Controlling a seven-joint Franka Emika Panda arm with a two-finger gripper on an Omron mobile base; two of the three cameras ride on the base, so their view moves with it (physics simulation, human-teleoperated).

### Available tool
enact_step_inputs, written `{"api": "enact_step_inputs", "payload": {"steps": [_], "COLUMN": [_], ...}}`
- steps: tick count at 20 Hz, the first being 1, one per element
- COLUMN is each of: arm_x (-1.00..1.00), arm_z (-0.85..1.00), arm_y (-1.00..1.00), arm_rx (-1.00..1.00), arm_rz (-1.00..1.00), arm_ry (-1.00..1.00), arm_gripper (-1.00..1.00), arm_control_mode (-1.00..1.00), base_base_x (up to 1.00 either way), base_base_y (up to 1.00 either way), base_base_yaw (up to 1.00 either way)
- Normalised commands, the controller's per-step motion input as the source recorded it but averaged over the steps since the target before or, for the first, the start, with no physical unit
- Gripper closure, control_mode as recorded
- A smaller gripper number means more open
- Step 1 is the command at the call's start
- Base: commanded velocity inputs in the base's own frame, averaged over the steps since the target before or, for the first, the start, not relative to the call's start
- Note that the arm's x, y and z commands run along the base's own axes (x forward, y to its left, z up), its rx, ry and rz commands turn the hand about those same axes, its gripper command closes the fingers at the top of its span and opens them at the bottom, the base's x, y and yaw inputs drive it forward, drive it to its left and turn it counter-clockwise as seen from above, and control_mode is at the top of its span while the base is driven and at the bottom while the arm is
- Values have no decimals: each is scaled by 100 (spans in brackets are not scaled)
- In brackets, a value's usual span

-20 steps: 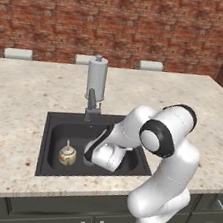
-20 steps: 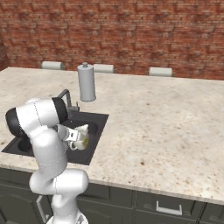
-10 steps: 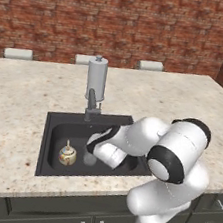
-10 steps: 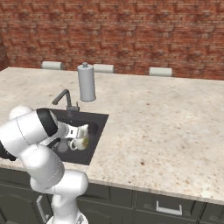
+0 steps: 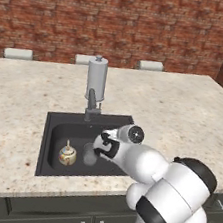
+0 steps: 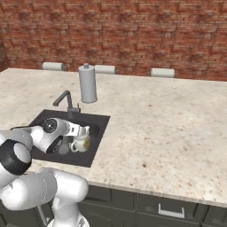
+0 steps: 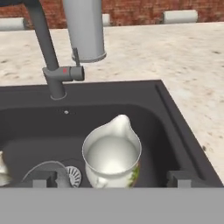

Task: Pick the teapot and jug and place them in the sink. Then turn on the water.

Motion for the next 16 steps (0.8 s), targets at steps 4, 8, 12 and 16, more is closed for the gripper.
{"api": "enact_step_inputs", "payload": {"steps": [4,8,12,16], "arm_x": [0,5,7,0], "arm_z": [58,41,11,-3], "arm_y": [0,0,-1,-12], "arm_rx": [5,5,2,0], "arm_rz": [4,5,6,7], "arm_ry": [0,0,0,-5], "arm_gripper": [-100,-100,-100,-100], "arm_control_mode": [-100,-100,-100,-100], "base_base_x": [0,0,0,0], "base_base_y": [0,0,0,0], "base_base_yaw": [0,0,0,0]}}
